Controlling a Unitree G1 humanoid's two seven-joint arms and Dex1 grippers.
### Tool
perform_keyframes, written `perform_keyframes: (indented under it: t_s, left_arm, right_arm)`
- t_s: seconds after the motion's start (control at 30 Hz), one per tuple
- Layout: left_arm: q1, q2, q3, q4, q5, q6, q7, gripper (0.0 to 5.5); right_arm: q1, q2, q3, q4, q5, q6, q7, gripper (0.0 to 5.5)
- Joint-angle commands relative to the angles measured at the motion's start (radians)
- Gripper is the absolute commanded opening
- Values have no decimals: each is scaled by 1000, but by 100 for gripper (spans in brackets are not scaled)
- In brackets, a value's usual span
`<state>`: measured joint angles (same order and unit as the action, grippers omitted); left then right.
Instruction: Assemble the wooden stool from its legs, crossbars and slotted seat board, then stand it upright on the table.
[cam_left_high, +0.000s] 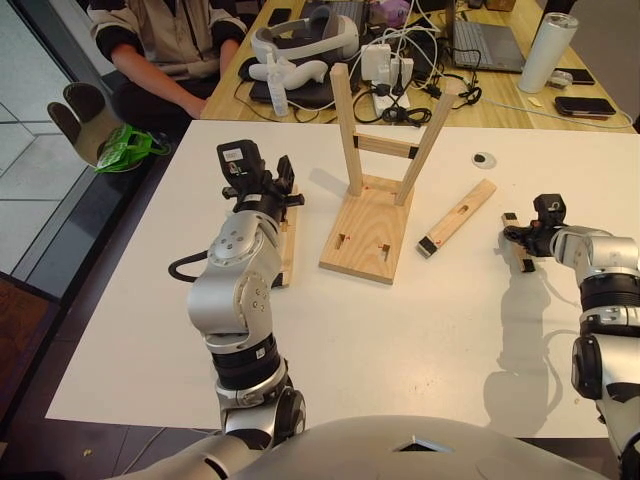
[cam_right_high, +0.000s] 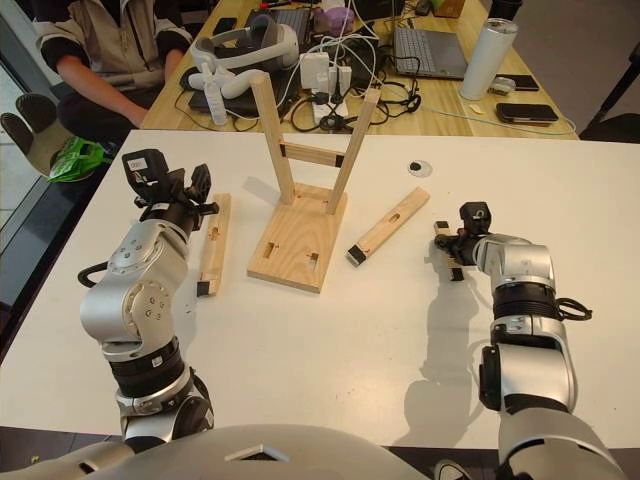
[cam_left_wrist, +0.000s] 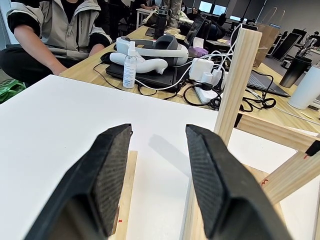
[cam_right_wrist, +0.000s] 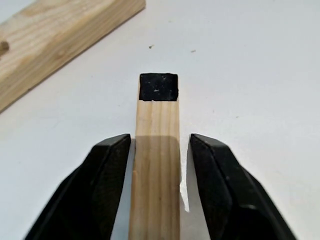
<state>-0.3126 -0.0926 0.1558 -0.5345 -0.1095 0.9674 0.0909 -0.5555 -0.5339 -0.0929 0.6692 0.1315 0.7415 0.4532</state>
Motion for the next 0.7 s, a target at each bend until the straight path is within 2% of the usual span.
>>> perform_keyframes:
  t_s: [0.03,0.1,0.3,0.43,0.57,0.7]
  left_arm:
    - [-21,-8,-7,11,-8,8,12,203]
    - [-25,-7,-7,11,-12,12,12,203]
    - [-62,9,9,8,-76,54,-39,203]
    - [-106,18,19,1,-181,98,-121,203]
    - [-164,51,-43,-48,-339,172,-269,203]
    - [-209,62,-94,-102,-473,241,-347,203]
  right_arm:
    - [52,16,19,-21,-10,17,1,153]
    - [62,20,-17,-38,-8,-33,-44,130]
    - [28,50,-168,-296,106,-89,-103,130]
    - [-68,128,-255,-467,261,24,-139,130]
    - [-90,241,-305,-632,452,197,-179,130]
    - [-63,340,-296,-776,588,267,-199,130]
